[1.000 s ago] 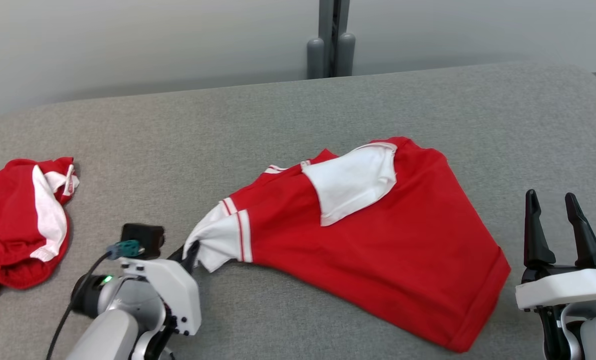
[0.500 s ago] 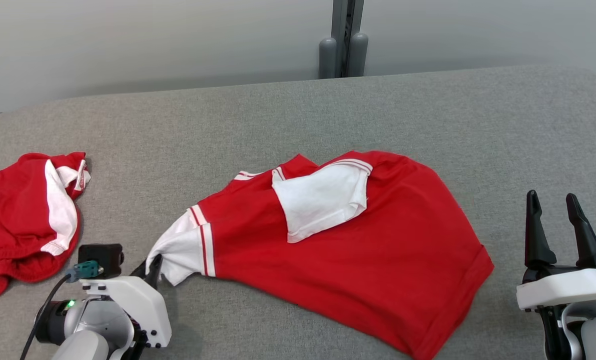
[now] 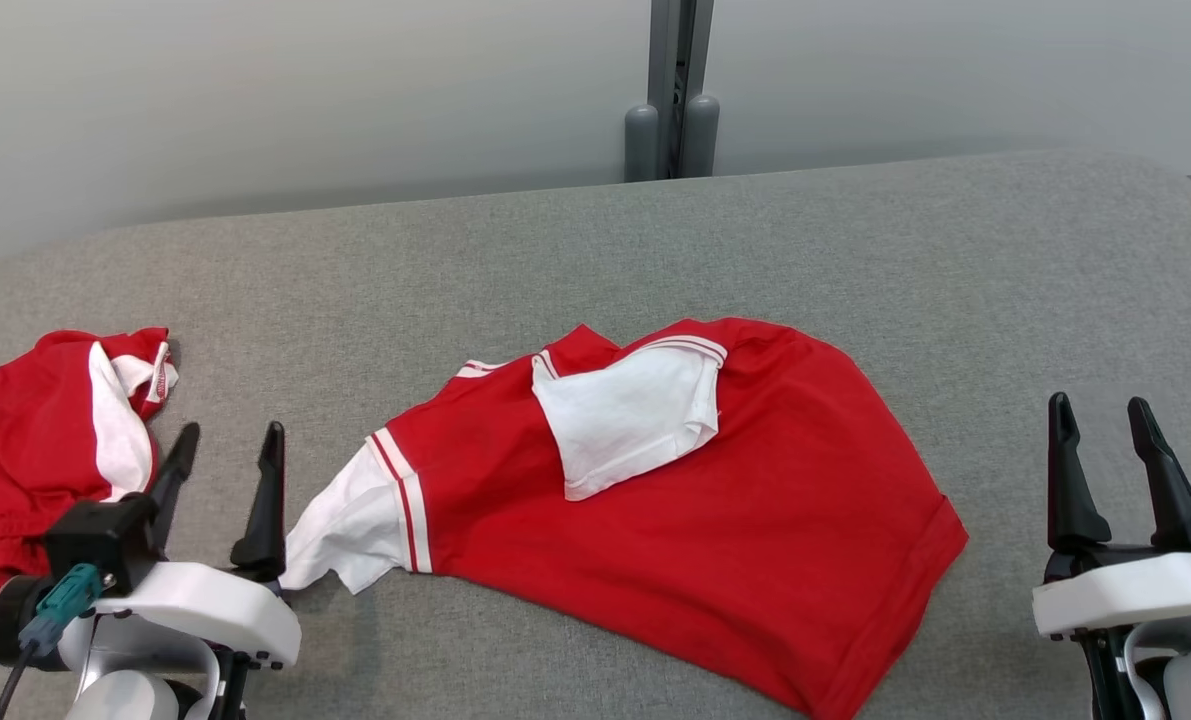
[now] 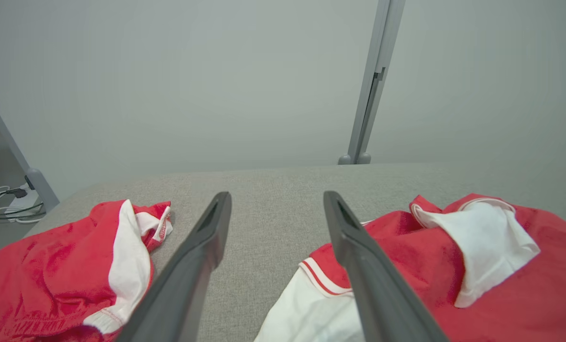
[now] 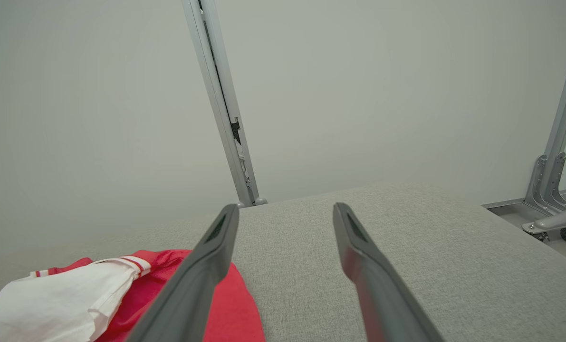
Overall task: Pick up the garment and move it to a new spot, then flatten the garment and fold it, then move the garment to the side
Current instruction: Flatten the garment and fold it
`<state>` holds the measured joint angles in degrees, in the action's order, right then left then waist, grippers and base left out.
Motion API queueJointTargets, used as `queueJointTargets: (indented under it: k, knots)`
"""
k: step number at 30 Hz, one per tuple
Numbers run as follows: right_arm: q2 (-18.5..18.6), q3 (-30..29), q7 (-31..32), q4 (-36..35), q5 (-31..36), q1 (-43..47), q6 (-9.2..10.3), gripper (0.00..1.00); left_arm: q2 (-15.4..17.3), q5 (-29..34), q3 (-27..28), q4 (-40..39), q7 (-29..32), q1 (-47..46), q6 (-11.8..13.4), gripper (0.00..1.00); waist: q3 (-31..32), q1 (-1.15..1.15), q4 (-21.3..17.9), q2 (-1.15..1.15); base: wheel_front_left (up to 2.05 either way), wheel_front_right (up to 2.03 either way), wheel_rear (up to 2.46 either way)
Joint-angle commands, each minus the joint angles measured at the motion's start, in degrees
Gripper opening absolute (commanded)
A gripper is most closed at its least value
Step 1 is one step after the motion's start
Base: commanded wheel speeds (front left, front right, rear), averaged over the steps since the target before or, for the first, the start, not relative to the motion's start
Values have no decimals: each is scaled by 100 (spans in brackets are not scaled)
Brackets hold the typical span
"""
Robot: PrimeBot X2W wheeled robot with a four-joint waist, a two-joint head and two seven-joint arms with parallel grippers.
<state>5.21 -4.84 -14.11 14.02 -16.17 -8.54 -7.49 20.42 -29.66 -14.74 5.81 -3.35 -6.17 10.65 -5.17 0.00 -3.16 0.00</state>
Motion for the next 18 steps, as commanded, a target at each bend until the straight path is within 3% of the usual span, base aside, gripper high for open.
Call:
queueJointTargets:
  k: [1,5,11,13,18]
  knots:
    - [36,3,-21,-43,-44,99,-1,100,42,122,39,-64,-253,66,-4,100,11,0,-15,0,0,0,0]
    - [7,13,-74,-187,-104,250,-1,100,-125,109,189,-108,-903,134,-21,100,62,0,-41,0,0,0,0]
    - [-19,252,72,-186,-586,541,-1,100,-382,139,301,-23,-1148,215,-107,100,57,0,-86,0,0,0,0]
    - [5,403,390,-100,-856,596,-1,100,-422,147,304,17,-1166,205,-161,100,43,0,-96,0,0,0,0]
    - [104,891,2082,41,-1985,760,-1,100,-483,210,344,112,-1181,121,-237,100,39,0,-76,0,0,0,0]
